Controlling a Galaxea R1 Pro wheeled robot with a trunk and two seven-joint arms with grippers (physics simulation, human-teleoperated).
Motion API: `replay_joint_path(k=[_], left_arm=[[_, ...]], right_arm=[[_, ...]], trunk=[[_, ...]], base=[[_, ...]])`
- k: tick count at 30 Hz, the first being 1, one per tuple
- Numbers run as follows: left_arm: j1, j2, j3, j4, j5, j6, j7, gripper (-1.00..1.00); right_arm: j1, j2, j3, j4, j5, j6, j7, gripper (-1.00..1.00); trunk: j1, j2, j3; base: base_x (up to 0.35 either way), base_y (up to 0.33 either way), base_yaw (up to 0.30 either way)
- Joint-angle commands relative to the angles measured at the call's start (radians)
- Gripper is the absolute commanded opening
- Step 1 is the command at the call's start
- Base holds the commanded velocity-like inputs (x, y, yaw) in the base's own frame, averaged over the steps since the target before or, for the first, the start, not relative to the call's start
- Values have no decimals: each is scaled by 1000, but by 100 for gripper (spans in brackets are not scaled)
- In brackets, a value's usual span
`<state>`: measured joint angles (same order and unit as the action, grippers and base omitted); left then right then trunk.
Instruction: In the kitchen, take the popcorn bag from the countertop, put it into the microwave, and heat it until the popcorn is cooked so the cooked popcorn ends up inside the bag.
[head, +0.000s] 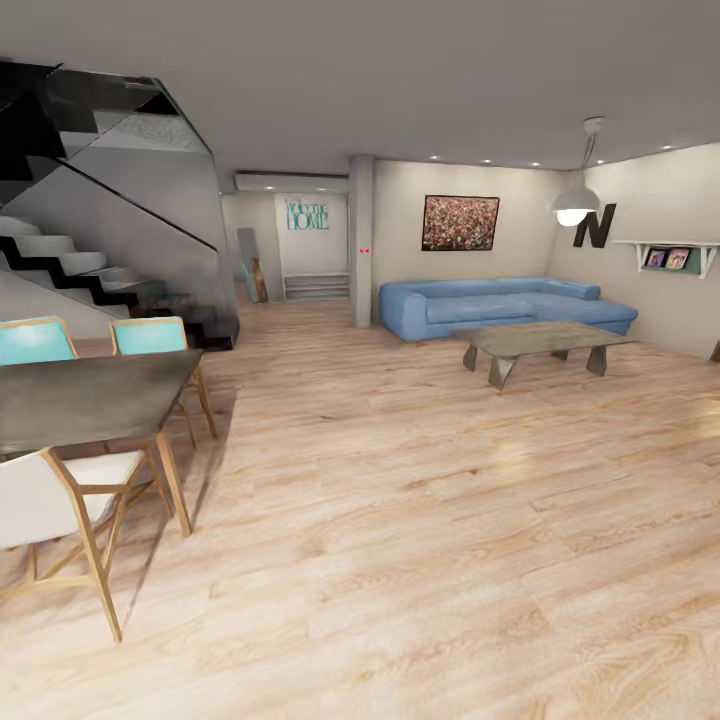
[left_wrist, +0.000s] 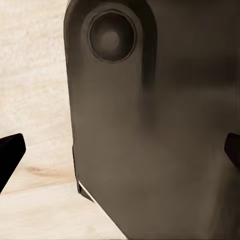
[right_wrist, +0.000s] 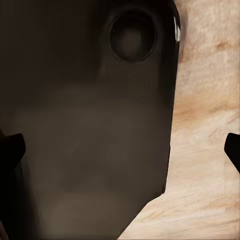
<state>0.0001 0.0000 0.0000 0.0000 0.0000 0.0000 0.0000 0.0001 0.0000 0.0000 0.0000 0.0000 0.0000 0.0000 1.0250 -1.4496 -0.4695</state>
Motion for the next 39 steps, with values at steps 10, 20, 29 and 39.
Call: replay_joint_path(k=[10, 20, 29, 39], left_arm=[[-1, -9, 13, -32, 29, -4, -3, 100], [-1, -9, 14, -66, 34, -3, -2, 100], [0, -10, 13, -69, 35, -4, -2, 100], [-1, 6, 3, -69, 24, -6, -2, 100]], right_arm=[[0, -5, 8, -2, 6, -22, -2, 100], [0, -5, 3, -2, -2, -38, -2, 100], [0, -3, -4, -2, -2, -39, -3, 100], [0, -2, -5, -2, 1, -41, -3, 100]], trunk=[[0, 0, 0], [0, 0, 0], [0, 0, 0], [0, 0, 0]], base=[[0, 0, 0], [0, 0, 189], [0, 0, 272], [0, 0, 273]])
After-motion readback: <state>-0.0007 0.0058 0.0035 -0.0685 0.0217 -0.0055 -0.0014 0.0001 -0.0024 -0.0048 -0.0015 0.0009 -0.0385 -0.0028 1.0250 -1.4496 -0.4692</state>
